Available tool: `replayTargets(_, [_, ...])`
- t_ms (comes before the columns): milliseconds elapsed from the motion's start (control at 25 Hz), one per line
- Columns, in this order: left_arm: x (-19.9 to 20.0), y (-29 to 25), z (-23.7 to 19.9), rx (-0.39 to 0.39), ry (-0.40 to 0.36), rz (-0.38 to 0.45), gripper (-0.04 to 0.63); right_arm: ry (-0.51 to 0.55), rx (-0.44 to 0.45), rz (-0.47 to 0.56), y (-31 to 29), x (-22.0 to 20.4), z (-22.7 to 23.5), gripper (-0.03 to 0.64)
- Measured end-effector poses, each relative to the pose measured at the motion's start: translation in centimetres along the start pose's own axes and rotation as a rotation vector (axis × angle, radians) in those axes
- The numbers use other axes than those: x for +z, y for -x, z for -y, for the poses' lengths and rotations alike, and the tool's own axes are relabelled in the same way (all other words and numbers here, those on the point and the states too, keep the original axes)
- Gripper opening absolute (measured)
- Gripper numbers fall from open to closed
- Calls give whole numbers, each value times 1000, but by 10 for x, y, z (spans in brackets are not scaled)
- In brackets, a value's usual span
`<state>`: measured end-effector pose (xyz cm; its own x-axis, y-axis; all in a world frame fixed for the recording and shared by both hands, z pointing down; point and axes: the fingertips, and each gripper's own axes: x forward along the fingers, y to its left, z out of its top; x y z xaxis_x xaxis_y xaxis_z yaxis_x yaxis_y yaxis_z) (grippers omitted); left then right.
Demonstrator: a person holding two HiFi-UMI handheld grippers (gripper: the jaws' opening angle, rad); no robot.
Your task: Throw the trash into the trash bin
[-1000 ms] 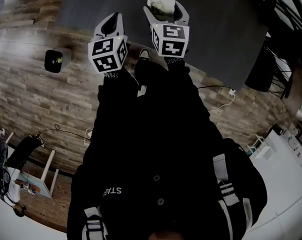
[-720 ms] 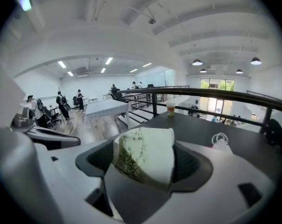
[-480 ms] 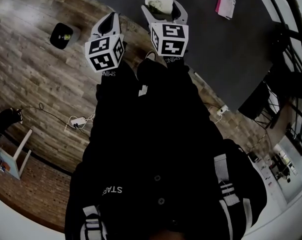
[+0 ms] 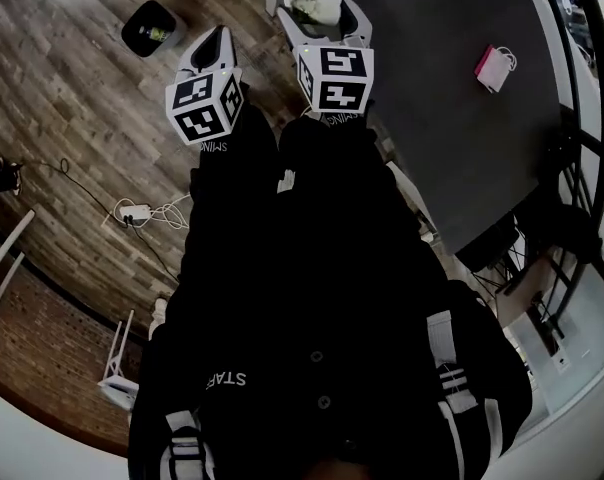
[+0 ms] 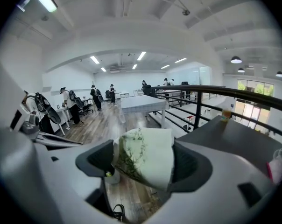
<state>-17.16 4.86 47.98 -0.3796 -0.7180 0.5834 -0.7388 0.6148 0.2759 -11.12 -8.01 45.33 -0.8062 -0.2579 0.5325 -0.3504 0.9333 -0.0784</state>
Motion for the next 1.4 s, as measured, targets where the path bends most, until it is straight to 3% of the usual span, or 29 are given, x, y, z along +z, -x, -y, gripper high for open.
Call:
replayTargets(440, [-6,37,-149,167,158,7,0,117,188,-56,-80,18,-143,397])
replayTargets(880, [-57,27,-281,304,284,-14,0,217,369,-138,-183,-25,-262,396])
replayTargets(1160, [-90,14,-334,354,336,-40,0,247,463,-192,-232,-56,-312,396])
replayTargets(1400, [-137,-12,-380,383,406,-50,0,293,534,-255,-285,-112,-348,396])
